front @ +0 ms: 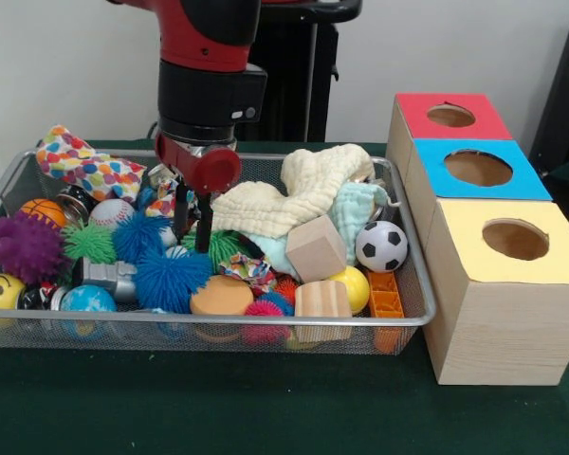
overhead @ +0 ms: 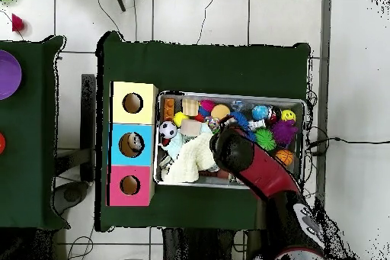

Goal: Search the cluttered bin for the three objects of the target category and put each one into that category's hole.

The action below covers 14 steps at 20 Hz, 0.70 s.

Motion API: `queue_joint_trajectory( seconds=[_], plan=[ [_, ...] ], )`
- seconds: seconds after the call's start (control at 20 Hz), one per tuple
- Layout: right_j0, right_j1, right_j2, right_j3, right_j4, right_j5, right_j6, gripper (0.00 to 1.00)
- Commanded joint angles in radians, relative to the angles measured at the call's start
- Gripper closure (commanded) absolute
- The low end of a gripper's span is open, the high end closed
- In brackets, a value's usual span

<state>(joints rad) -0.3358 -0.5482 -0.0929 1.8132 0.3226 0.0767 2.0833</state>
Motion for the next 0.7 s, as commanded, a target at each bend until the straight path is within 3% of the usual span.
queue_joint_trajectory(
  seconds=[0.05,0.2,0.7],
  plan=[
    [-0.014,0.038,-0.002,-0.091,0.045,0.121,0.141,0.00],
    [-0.017,0.058,-0.011,-0.144,0.041,0.150,0.123,0.00],
    [-0.056,0.130,0.031,-0.235,0.028,0.113,0.106,0.00]
  ],
)
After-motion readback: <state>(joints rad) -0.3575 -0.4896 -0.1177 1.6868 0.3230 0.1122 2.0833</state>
